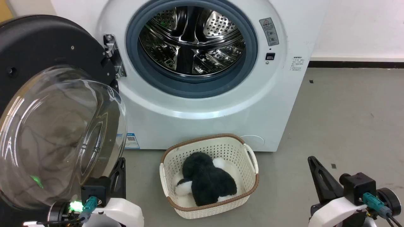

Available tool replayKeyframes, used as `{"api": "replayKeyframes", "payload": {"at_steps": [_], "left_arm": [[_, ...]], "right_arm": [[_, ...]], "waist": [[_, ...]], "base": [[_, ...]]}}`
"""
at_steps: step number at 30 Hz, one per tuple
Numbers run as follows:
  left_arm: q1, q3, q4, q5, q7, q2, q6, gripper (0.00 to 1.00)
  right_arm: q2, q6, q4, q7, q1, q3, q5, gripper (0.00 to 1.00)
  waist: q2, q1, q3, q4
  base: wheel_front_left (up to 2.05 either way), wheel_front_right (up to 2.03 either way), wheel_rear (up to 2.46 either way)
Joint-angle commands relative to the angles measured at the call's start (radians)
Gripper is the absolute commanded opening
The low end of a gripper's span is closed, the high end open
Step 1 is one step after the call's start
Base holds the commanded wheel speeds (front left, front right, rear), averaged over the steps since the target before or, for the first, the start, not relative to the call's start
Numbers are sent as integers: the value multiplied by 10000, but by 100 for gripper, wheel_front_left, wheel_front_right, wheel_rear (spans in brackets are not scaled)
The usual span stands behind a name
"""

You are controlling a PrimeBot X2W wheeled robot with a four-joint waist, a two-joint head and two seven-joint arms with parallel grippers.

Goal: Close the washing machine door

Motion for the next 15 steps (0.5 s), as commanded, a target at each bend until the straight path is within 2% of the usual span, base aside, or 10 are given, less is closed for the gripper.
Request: {"api": "replayKeyframes", "payload": {"at_steps": [1,15], "left_arm": [[-149,14,-39,28,3,-9,28,0],[-149,14,-39,28,3,-9,28,0]], "right_arm": [[49,8,22,5,-142,-14,-76,0],[49,8,22,5,-142,-14,-76,0]], "waist": [[0,0,0,0],[0,0,0,0]], "base": [[0,0,0],[0,0,0]]}}
